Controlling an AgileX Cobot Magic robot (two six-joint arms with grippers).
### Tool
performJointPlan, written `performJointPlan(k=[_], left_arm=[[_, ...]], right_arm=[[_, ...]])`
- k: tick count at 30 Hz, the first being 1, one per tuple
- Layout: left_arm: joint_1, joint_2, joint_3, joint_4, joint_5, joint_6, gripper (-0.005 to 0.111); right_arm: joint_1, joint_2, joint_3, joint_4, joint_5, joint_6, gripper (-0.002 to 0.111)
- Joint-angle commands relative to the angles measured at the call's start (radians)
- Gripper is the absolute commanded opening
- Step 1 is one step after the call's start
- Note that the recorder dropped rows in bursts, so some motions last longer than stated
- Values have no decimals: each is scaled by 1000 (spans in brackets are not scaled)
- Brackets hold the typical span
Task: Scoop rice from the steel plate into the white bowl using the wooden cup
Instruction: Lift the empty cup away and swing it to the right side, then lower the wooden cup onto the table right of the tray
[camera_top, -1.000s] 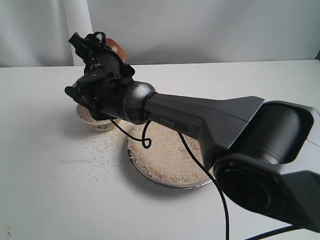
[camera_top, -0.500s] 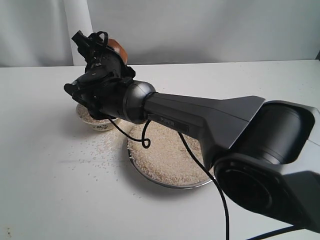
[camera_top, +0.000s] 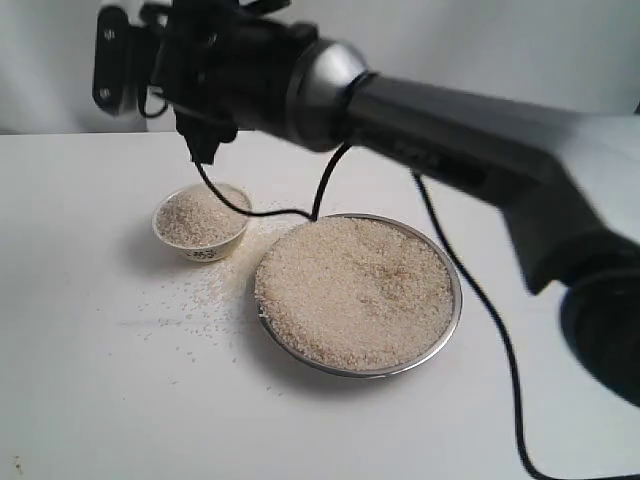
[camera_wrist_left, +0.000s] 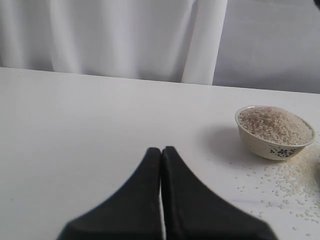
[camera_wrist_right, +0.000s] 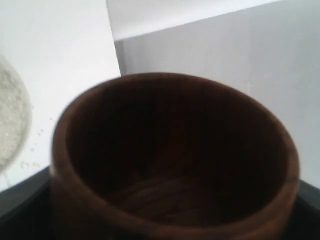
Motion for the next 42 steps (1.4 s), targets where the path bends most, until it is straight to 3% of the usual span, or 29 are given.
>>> performJointPlan(k=[1, 12, 19, 27, 31, 36, 42], left_arm=[[-5, 0, 2, -5, -7, -4, 0], [-5, 0, 2, -5, -7, -4, 0], [-5, 0, 2, -5, -7, -4, 0], [-5, 0, 2, -5, -7, -4, 0], [-5, 0, 2, -5, -7, -4, 0], [-5, 0, 2, -5, -7, -4, 0], [-5, 0, 2, -5, -7, -4, 0]], right_arm=[[-26, -135, -7, 221, -4, 5, 0], [-59, -385, 8, 505, 192, -96, 0], [-126, -654, 295, 564, 149, -88, 0], [-308, -1018, 856, 620, -167, -22, 0], [-430, -1148, 1137, 742, -421, -22, 0], [-524, -1190, 1428, 951, -774, -22, 0], [-542, -1109, 1707, 1004, -1152, -9, 0]])
